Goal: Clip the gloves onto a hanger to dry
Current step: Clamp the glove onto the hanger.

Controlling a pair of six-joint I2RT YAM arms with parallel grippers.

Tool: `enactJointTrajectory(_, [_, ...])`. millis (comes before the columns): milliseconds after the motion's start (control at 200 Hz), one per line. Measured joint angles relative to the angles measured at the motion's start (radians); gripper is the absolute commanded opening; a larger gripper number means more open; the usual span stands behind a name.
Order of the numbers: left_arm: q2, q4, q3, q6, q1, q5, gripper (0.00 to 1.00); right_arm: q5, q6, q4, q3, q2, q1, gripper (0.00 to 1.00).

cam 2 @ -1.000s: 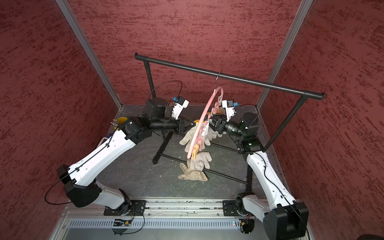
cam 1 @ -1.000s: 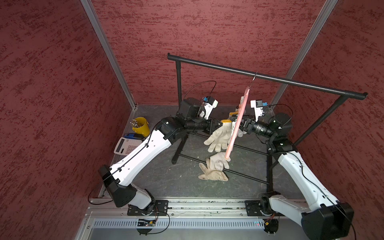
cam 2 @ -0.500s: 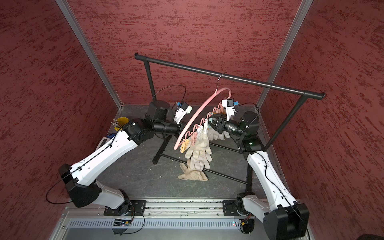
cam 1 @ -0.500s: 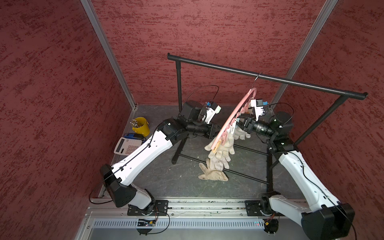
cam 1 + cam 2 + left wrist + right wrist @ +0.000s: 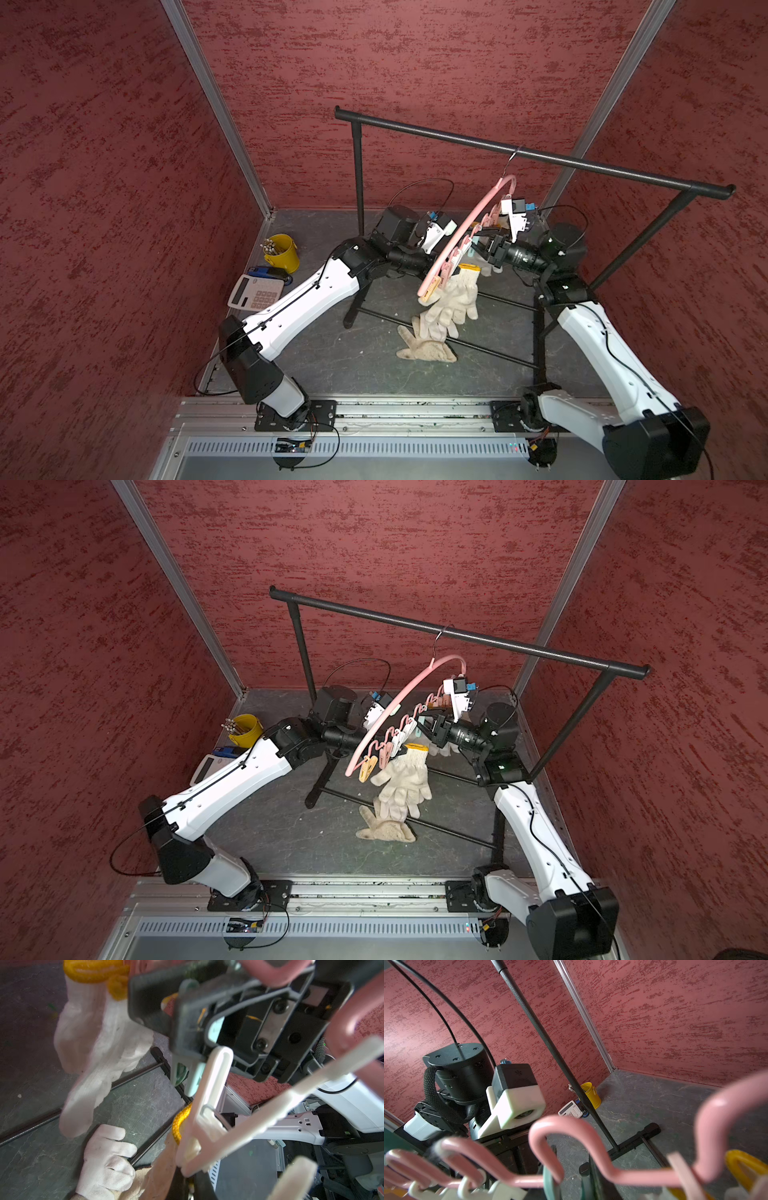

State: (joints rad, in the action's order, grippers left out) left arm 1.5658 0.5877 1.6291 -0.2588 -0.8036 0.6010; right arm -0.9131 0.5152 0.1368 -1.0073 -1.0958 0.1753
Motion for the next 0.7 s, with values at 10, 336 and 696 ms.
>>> enactJointTrajectory(10, [0.0, -0.006, -0.002, 0.001, 0.0, 0.0, 0.0, 0.0, 0.0, 0.0, 0.0, 0.0, 0.0, 0.2])
enactJointTrajectory(336, [0.0, -0.112, -0.027, 0.003, 0.0, -0.03, 0.0, 0.0, 0.005, -0.007, 0.0, 0.026, 0.0, 0.2])
enactJointTrajectory(696, [0.0, -0.142, -0.027, -0.002, 0.0, -0.062, 0.0, -0.001, 0.012, -0.006, 0.011, 0.043, 0.0, 0.2])
